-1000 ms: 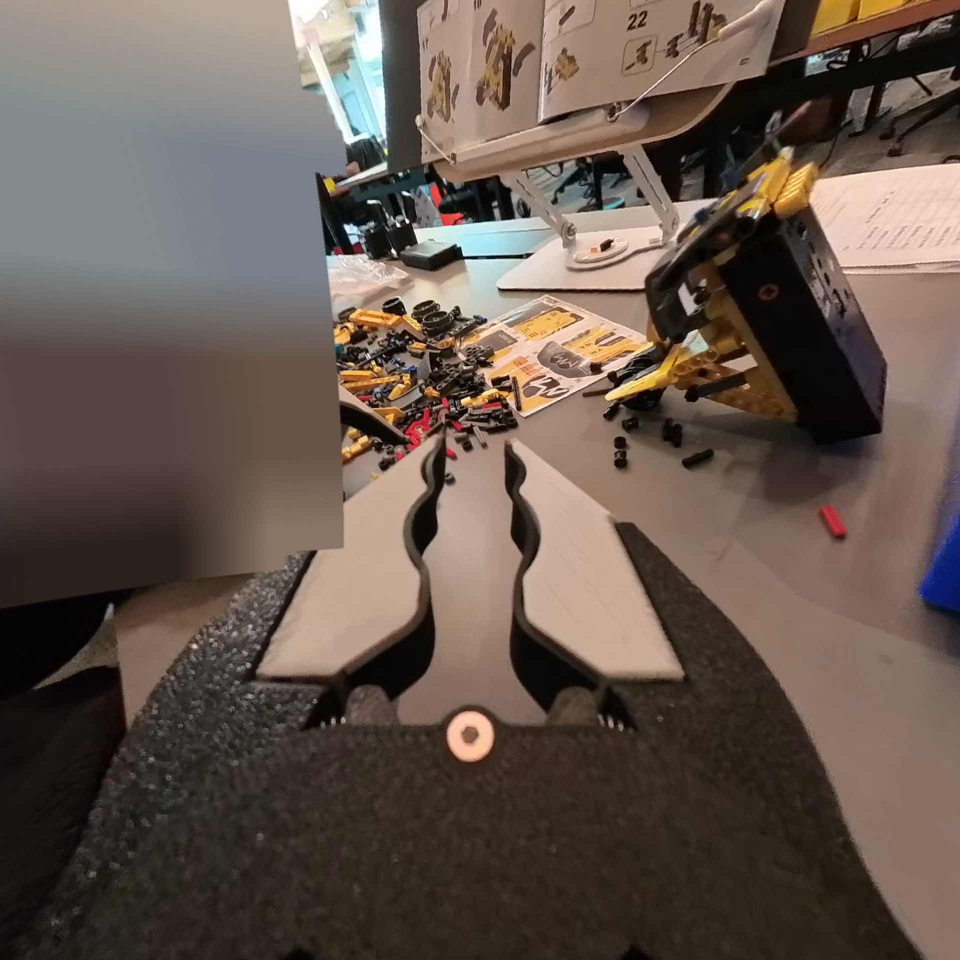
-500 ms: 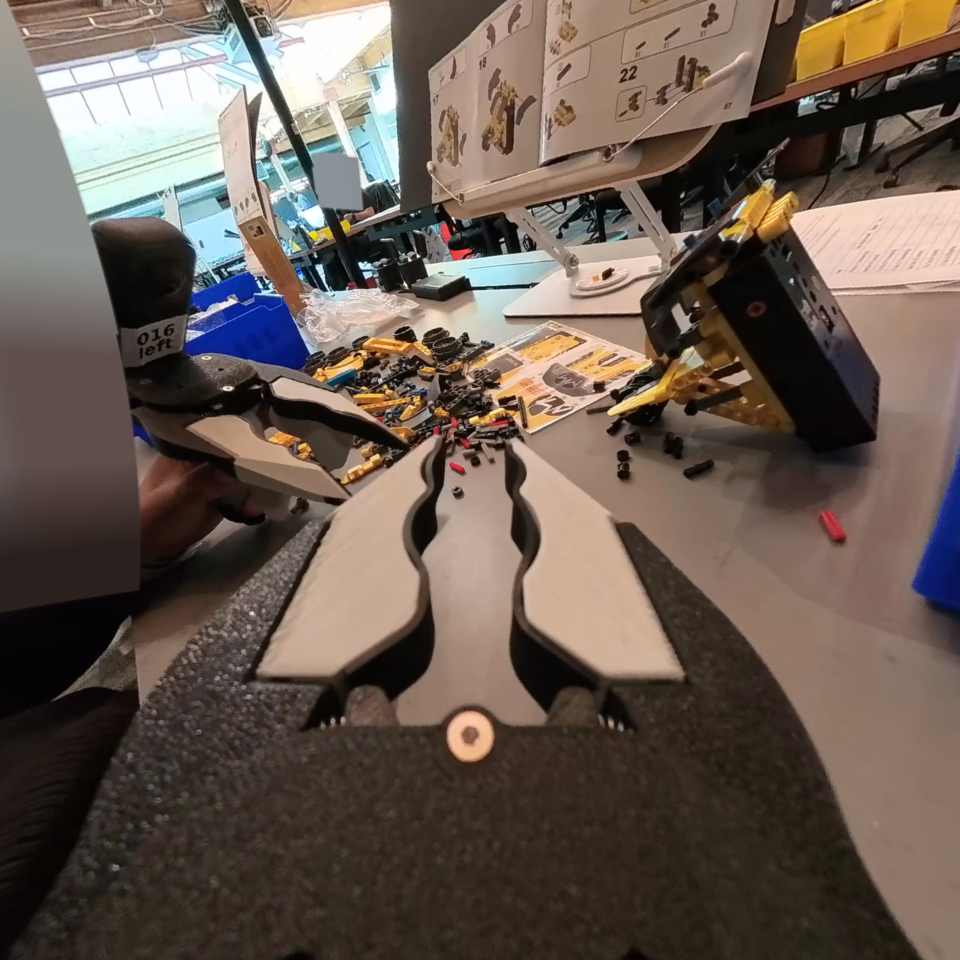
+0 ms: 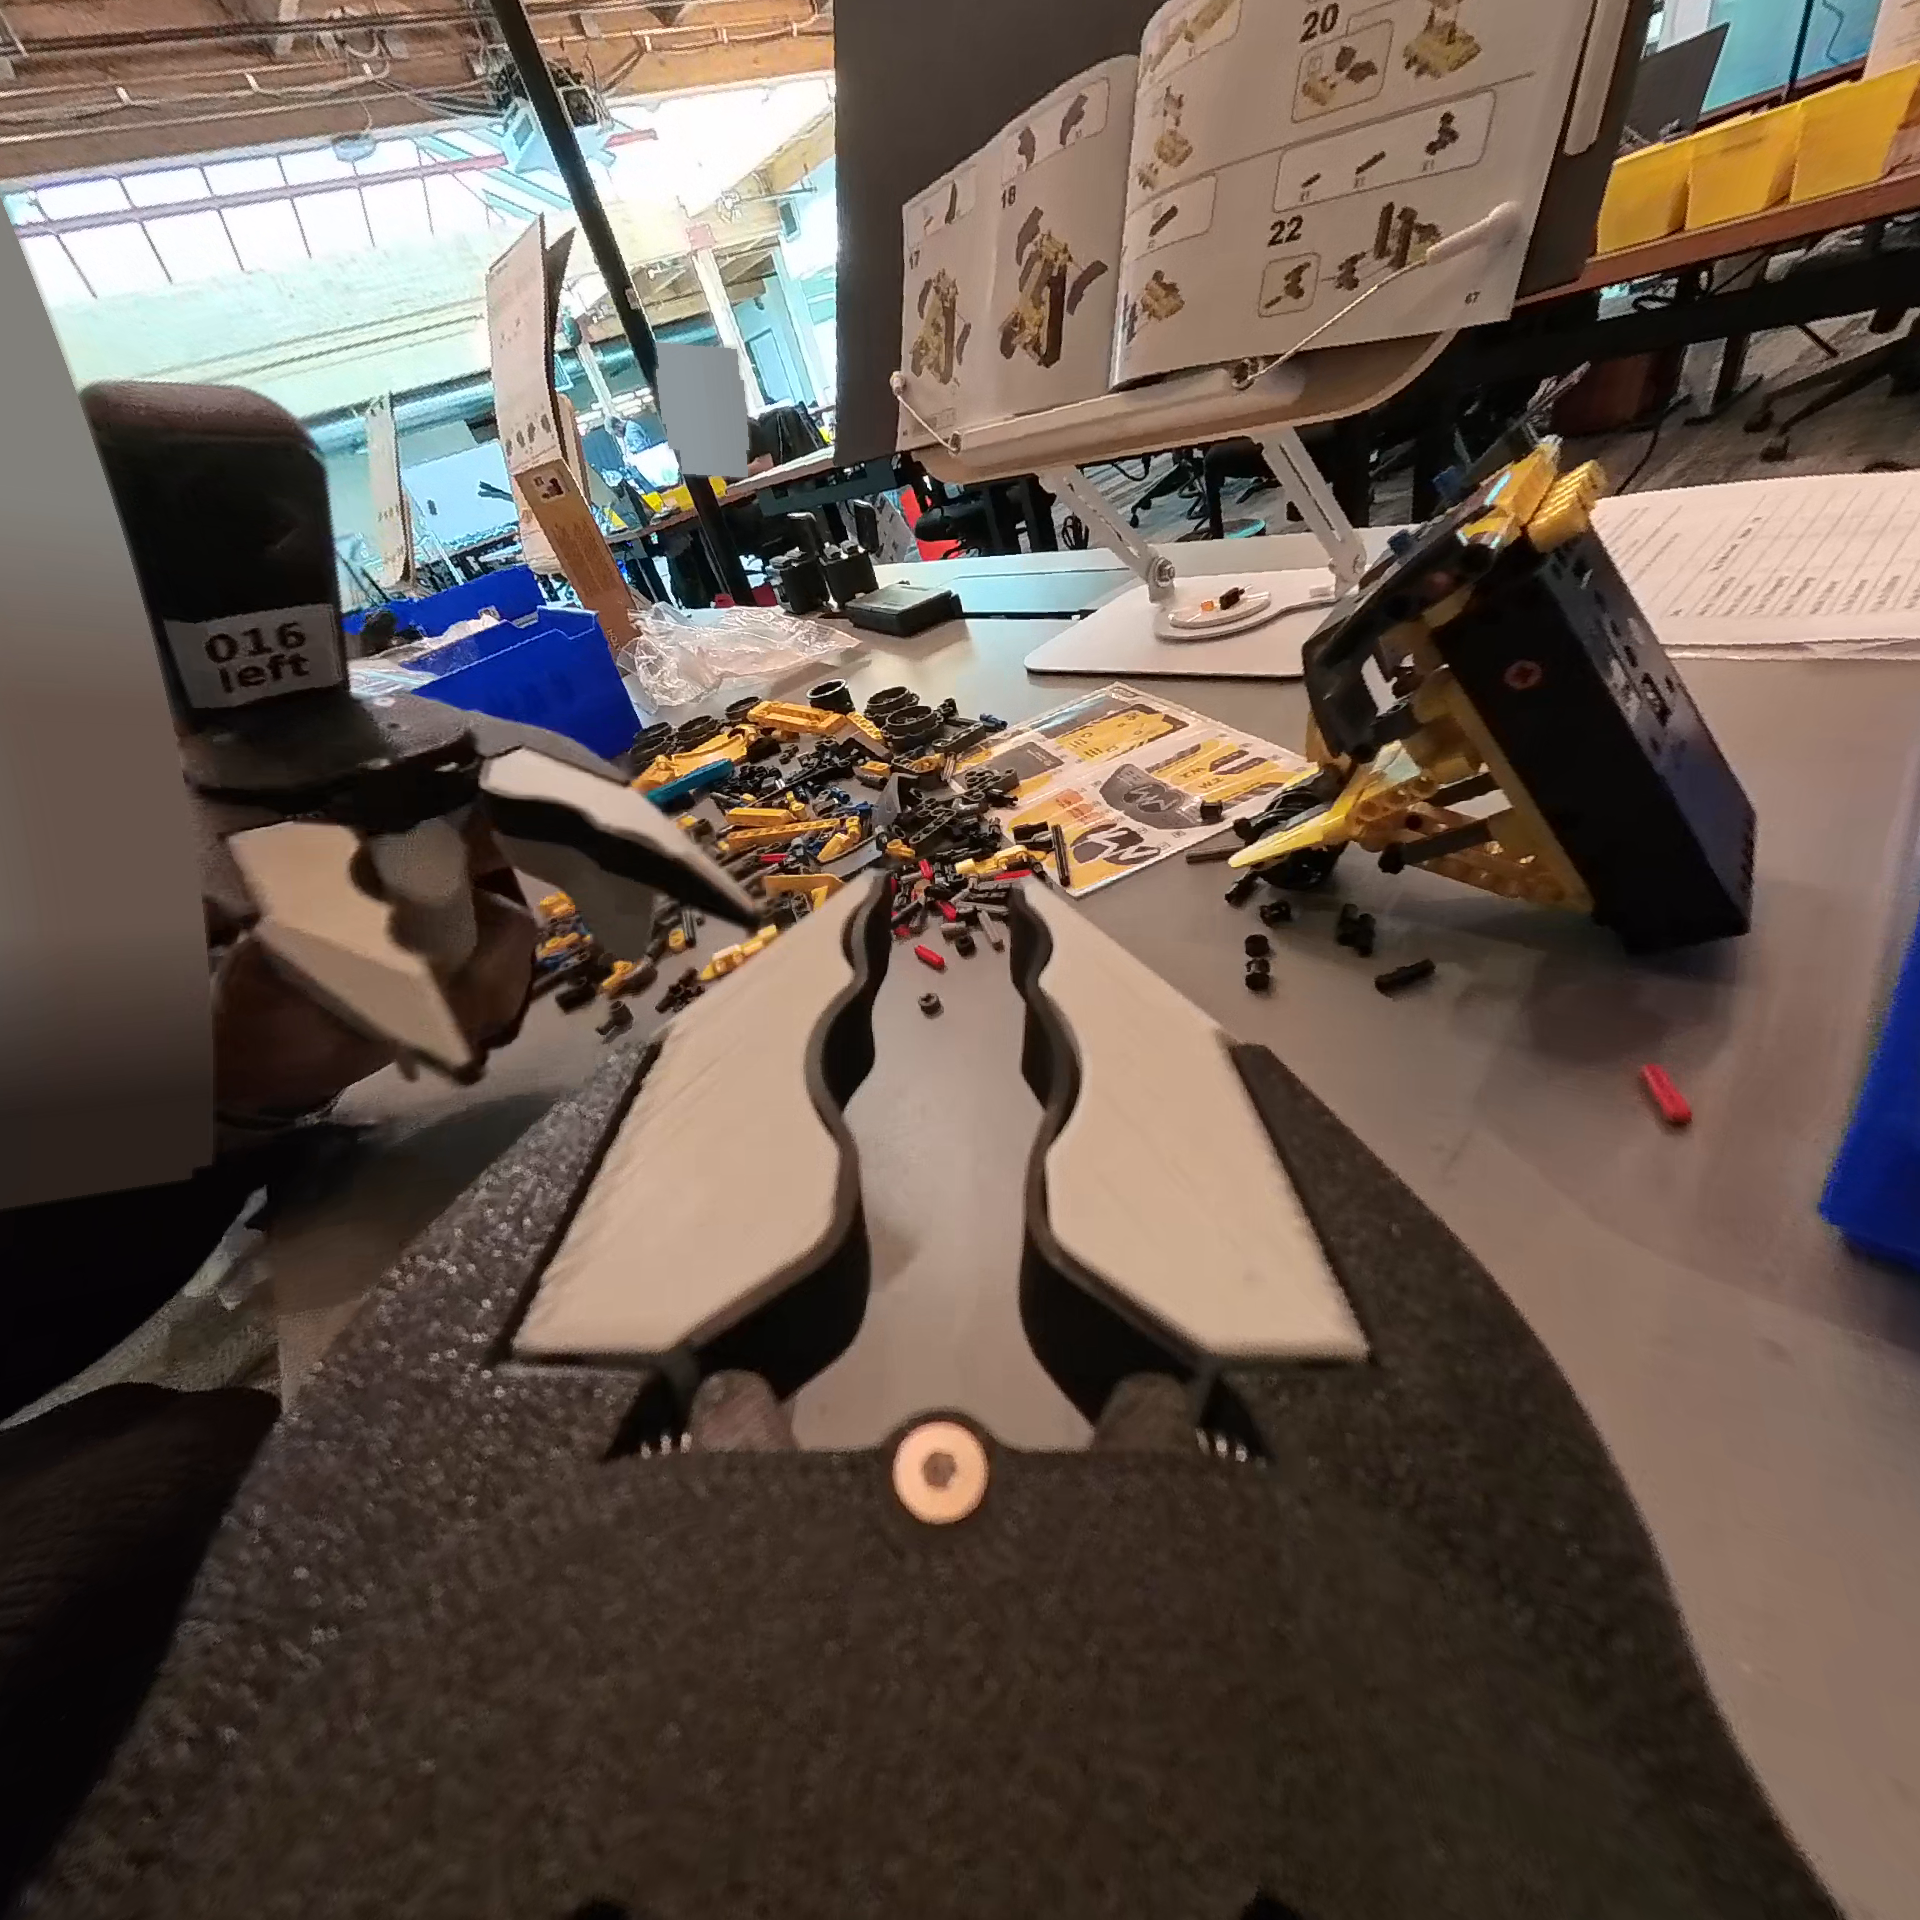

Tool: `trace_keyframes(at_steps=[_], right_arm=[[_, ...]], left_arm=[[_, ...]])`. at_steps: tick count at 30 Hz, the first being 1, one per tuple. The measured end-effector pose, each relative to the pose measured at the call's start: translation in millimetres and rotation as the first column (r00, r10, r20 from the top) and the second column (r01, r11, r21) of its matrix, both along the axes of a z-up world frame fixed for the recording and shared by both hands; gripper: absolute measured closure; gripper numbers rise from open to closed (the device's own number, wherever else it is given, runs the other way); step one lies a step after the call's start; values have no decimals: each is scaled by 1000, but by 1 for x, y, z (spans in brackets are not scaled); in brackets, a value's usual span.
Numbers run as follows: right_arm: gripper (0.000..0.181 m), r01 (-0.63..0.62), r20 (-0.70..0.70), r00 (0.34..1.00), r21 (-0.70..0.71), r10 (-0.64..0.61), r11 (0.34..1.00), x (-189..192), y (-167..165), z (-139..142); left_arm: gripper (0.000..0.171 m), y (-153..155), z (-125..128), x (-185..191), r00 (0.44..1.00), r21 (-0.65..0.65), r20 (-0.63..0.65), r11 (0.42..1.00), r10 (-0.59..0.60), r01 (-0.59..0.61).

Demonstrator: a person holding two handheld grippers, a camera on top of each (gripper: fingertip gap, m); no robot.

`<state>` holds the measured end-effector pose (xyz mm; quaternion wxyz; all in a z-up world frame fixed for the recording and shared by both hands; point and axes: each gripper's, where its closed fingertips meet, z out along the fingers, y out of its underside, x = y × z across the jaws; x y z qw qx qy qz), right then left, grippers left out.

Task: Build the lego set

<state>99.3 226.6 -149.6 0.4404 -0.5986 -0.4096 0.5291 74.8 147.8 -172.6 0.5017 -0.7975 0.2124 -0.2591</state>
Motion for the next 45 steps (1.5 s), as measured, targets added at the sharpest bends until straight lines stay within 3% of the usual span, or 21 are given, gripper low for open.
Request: trace_keyframes(at_steps=[3, 7, 15, 20, 24, 30, 37, 41, 45], right_arm=[[160, -3, -19, 1000, -7, 3, 1000, 2, -1, 2], [160, -14, -36, 999, -21, 14, 1000, 4, -2, 4], [160, -31, -60, 998, -44, 29, 999, 6, -4, 6], [160, -33, -66, 997, -48, 30, 998, 7, -4, 6], [160, -33, -66, 997, -48, 30, 998, 7, -4, 6], [160, -33, -66, 997, -49, 30, 998, 7, -4, 6], [161, -29, -113, 993, -44, 24, 999, 11, -2, 14], [163, -80, -123, 989, -12, 78, 997, 10, -13, 17], [165, -209, -88, 974, -3, 208, 978, 9, -38, 16]], left_arm=[[99, -14, 1, 23, 995, -13, 28, 995, -96, 97], [130, -28, -8, 41, 989, -43, 0, 988, -148, 147], [153, -43, -27, 59, 974, -124, -91, 973, -207, 195], [151, -42, -39, 61, 971, -167, -121, 968, -207, 186], [164, -37, -42, 61, 971, -160, -144, 973, -189, 166], [167, -38, -48, 62, 967, -170, -166, 971, -193, 165], [168, -29, -19, 52, 979, -64, -168, 992, -115, 106], [168, -19, -18, 46, 979, -53, -189, 996, -81, 73], [168, -12, -20, 45, 963, -49, -261, 997, -65, 54]])
